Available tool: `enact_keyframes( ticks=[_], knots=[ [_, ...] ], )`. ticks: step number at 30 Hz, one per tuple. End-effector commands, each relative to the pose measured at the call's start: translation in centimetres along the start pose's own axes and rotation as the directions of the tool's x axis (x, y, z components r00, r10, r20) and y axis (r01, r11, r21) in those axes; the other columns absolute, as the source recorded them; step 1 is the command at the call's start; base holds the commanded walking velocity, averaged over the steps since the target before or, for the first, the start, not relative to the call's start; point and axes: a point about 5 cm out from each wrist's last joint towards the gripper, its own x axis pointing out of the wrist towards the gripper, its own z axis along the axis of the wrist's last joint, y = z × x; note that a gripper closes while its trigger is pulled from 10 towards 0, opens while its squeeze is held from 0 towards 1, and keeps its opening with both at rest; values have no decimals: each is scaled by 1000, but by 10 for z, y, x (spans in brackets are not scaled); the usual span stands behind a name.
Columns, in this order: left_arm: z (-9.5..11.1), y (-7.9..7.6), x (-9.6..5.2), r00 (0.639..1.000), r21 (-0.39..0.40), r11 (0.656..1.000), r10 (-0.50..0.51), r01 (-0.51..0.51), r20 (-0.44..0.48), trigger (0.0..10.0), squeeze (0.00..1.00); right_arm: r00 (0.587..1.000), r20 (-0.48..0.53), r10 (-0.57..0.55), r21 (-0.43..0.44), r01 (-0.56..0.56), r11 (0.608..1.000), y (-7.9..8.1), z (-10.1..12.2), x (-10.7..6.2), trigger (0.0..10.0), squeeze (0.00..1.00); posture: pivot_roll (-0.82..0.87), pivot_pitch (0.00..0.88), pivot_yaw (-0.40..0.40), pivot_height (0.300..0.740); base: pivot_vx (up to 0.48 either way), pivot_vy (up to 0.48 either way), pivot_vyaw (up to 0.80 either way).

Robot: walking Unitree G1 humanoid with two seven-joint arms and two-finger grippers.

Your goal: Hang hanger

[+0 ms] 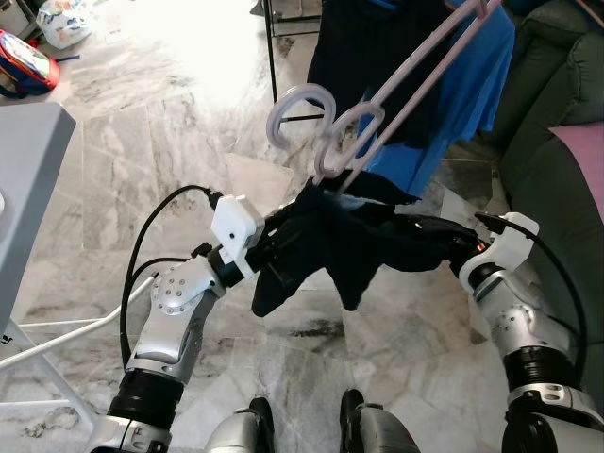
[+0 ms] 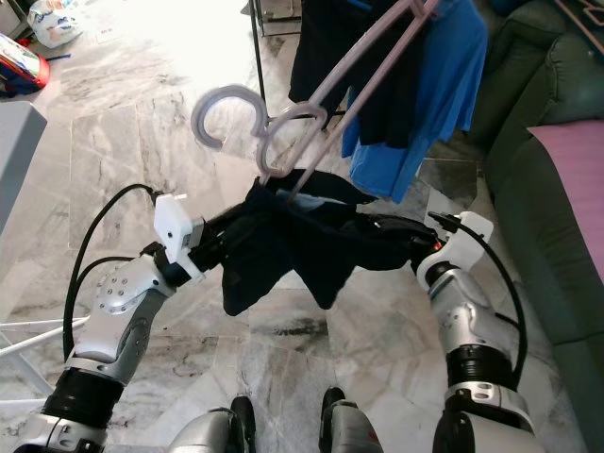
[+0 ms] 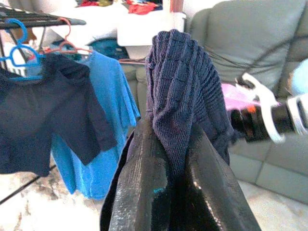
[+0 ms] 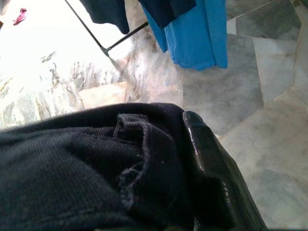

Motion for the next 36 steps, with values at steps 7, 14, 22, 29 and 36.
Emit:
enact_keyframes(
  ticks=[7,14,22,29,36],
  knots=[
    [-17,-15,-26,993,-83,991,-112,108,-49,0,0,999,8,-46,-32,47,998,-3,18,-2,0,0,-8,300,29,740,0,0,0],
    [-34,-37,-46,972,-167,965,-218,200,-93,0,0,997,49,-62,-38,64,997,0,38,0,0,0,-12,303,32,740,0,0,0],
    [-38,-43,-51,950,-227,938,-292,263,-107,0,0,994,53,-97,-47,99,994,-1,44,5,0,0,-10,301,34,740,0,0,0],
    [-58,-44,-67,914,-233,926,-347,298,-211,0,0,994,77,-72,-48,76,996,10,55,9,0,0,-12,301,37,740,0,0,0],
    [-70,-47,-77,869,-210,912,-403,353,-288,0,0,994,89,-69,-55,74,996,11,59,9,0,0,-20,302,36,740,0,0,0]
  ],
)
